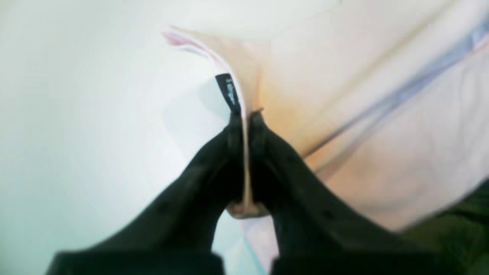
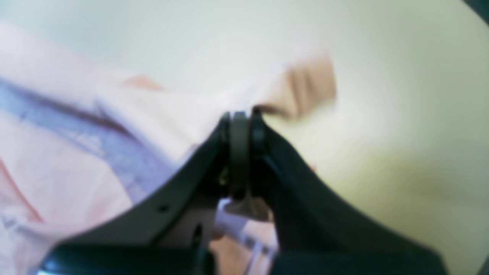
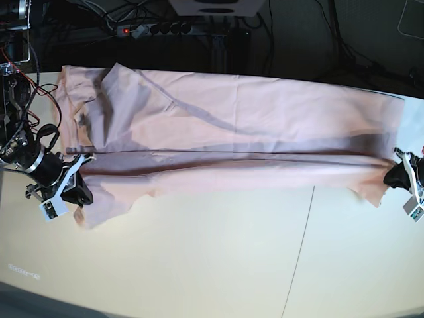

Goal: Fold the T-shirt properly
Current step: 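Pull the folded edge taut with both grippers, dragging it along the table, then lay the folded shirt flat and open the left gripper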

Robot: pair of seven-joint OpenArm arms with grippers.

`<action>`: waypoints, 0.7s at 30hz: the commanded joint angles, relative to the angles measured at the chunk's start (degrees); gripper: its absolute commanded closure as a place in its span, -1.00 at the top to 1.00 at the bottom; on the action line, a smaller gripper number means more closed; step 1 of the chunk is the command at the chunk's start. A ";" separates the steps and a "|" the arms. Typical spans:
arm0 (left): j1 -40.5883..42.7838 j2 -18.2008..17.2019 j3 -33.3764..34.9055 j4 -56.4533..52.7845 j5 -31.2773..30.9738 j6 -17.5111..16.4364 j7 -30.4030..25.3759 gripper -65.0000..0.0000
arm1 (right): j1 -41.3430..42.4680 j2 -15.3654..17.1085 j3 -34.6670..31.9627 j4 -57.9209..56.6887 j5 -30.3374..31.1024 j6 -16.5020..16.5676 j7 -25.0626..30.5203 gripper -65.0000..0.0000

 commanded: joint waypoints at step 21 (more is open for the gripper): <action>1.14 -2.89 -0.79 0.59 -17.97 -0.95 14.53 -1.00 | -10.12 1.86 6.14 2.99 2.86 4.22 0.72 -1.00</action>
